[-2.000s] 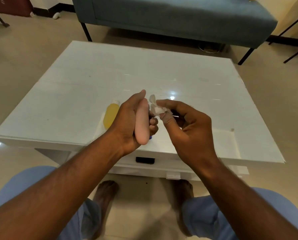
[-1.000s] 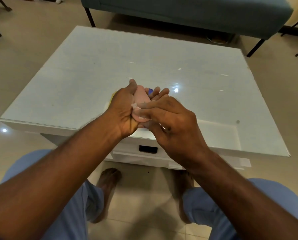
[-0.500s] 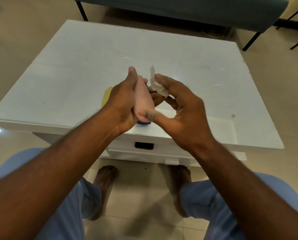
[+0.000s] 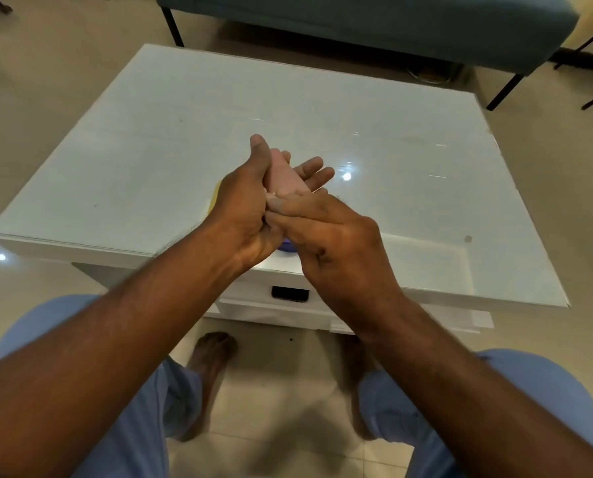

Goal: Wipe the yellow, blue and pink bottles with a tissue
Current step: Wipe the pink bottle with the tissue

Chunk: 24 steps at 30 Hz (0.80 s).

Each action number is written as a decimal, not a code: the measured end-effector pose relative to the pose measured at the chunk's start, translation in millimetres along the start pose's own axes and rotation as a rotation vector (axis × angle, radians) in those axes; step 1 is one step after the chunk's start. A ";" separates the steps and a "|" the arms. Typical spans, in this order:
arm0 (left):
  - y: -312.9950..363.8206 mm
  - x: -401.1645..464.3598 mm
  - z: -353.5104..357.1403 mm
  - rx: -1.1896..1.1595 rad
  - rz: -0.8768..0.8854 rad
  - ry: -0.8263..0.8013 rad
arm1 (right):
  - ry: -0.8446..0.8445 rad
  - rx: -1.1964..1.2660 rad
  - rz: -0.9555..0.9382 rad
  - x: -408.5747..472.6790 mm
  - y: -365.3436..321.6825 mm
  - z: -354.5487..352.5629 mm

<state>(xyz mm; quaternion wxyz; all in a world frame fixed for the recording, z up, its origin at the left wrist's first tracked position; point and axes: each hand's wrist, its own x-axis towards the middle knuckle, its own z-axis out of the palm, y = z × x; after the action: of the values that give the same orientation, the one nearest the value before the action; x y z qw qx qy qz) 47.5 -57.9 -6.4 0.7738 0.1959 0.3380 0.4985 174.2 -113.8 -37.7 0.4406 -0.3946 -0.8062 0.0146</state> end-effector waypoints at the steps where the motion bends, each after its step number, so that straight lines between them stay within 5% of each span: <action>1: -0.1 0.4 -0.9 0.043 0.002 0.005 | -0.003 0.061 0.040 0.4 1.5 -3.2; 6: 2.6 3.3 -2.2 0.216 0.003 0.044 | 0.160 0.379 0.604 8.3 8.6 -20.4; 11: 3.8 6.3 -2.7 0.259 0.022 0.058 | -0.071 0.597 1.047 10.1 18.3 -28.6; 15: 0.2 8.7 -3.1 0.366 0.015 0.092 | -0.316 0.776 1.092 13.8 12.4 -26.2; 20: 7.3 15.8 -5.7 0.802 0.073 0.329 | -0.215 0.474 1.208 12.5 37.9 -23.5; 24: 10.5 19.4 -16.4 0.976 0.066 0.272 | -0.220 0.332 1.297 6.0 54.8 -20.3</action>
<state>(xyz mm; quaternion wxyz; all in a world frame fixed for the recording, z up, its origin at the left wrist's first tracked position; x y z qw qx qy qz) 34.3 -36.5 -17.4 0.5252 0.4785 0.6228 0.3276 221.3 -78.8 -41.5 0.3128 -0.7217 -0.4335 0.4397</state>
